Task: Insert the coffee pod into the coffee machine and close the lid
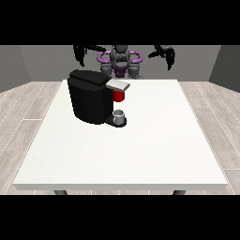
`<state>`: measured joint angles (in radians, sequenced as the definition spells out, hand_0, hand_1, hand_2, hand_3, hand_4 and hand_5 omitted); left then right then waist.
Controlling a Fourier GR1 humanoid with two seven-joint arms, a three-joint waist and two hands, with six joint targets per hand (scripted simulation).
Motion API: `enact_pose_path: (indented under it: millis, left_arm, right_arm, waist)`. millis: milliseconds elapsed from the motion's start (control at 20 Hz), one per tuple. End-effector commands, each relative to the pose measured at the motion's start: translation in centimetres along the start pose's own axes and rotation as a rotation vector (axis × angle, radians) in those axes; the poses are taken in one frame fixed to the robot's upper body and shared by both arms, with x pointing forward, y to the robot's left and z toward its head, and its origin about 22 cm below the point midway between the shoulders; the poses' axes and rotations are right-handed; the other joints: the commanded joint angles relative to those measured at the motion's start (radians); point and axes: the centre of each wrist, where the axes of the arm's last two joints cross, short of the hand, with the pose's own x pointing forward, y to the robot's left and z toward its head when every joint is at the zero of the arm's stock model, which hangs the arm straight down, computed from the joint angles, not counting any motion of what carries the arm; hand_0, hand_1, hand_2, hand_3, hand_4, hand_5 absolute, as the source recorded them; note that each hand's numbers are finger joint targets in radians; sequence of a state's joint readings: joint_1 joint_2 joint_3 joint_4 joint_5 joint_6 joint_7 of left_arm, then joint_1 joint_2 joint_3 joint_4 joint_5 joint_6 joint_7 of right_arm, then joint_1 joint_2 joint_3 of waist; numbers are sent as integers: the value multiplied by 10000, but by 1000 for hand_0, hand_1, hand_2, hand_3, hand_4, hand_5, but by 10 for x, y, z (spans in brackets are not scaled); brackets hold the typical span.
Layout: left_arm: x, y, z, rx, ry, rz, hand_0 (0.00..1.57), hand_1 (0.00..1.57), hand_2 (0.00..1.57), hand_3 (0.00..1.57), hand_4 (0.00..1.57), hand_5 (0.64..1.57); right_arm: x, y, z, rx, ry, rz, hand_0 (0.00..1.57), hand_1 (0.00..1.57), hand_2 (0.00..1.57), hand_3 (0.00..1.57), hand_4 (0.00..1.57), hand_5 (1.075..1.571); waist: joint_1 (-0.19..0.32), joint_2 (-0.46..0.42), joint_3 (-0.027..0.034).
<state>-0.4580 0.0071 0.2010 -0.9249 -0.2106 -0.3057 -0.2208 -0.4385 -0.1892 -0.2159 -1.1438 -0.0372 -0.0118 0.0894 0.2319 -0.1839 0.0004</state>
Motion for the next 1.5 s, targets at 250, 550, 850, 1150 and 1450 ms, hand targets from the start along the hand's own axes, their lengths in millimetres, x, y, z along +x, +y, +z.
enact_pose_path:
  millis: [250,550,850,1150,1450]
  left_arm:
    - [30,-17,11,-2,-695,-88,0,0,0,0,323,1571]
    - [43,14,37,699,-1247,-347,0,0,0,0,349,1571]
    - [51,34,48,1196,-1576,-689,0,0,0,0,374,1571]
    - [48,9,50,1347,-1684,-676,0,0,0,0,309,1571]
    - [62,32,54,1557,-1514,-1002,0,0,0,0,347,1571]
  right_arm:
    - [0,-5,-17,207,132,127,0,0,0,0,0,1571]
    - [21,23,-29,1004,-254,-48,0,0,0,0,0,1571]
    - [29,43,-34,1638,-931,215,0,0,0,0,0,1571]
    - [56,57,-47,1899,-1340,554,0,0,0,0,129,1571]
    - [79,78,-52,2428,-1874,960,0,0,0,0,161,1571]
  waist:
    - [151,981,2]
    - [-256,1360,-2]
    - [-570,2067,-2]
    - [-624,2368,-3]
    - [-489,2424,-3]
